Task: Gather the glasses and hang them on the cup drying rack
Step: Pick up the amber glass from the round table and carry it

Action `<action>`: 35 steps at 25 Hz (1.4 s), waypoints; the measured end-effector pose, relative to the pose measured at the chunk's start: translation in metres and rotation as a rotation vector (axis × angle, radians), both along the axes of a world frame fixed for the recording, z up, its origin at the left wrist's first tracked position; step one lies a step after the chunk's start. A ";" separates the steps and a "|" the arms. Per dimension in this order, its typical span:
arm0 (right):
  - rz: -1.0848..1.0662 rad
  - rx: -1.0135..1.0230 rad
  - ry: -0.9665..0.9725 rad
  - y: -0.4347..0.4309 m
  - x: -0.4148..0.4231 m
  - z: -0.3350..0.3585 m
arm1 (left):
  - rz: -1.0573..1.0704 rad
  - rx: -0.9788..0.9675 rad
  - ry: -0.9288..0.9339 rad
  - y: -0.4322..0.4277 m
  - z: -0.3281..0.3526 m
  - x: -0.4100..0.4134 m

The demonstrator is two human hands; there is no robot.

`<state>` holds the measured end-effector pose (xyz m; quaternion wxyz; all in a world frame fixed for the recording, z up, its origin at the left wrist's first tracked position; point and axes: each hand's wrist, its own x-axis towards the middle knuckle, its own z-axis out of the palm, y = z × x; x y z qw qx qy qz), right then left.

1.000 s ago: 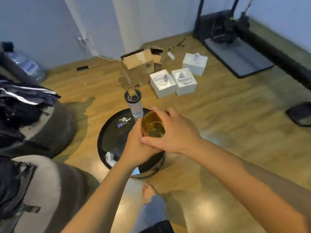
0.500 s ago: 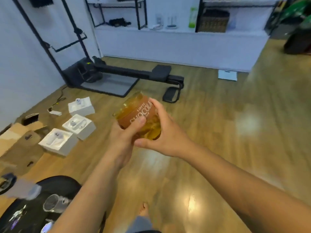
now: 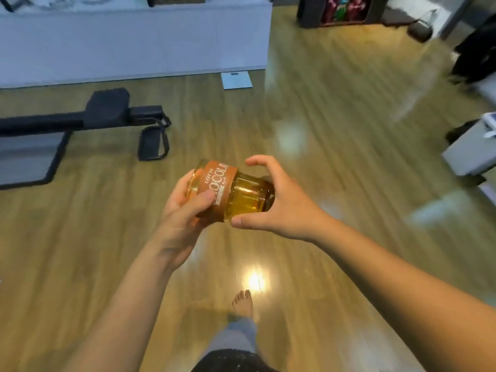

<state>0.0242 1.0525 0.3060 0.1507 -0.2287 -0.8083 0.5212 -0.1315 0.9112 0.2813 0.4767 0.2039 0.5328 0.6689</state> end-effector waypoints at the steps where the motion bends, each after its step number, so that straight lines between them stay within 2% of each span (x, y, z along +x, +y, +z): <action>1: -0.027 -0.068 0.001 0.024 -0.005 -0.003 | -0.035 -0.015 -0.019 0.023 -0.006 -0.006; 6: -0.232 -0.339 0.071 0.124 -0.028 -0.008 | -0.148 -0.058 -0.086 0.130 -0.010 -0.022; 11: -0.369 -0.331 0.078 0.229 -0.019 -0.001 | -0.252 -0.087 0.021 0.259 0.001 -0.026; 17: -0.297 -0.381 -0.005 0.396 -0.030 -0.006 | -0.191 -0.070 0.242 0.414 0.010 -0.027; 23: -0.110 -0.435 -0.094 0.535 -0.075 0.005 | 0.004 -0.103 0.321 0.526 0.026 -0.042; 26: -0.069 -0.442 -0.072 0.594 -0.107 0.005 | 0.074 -0.088 0.334 0.579 0.026 -0.064; 30: -0.110 -0.382 -0.069 0.676 -0.141 -0.003 | 0.023 -0.081 0.384 0.663 0.007 -0.103; 35: -0.267 -0.288 -0.065 0.788 -0.189 0.010 | -0.180 -0.032 0.377 0.789 0.002 -0.175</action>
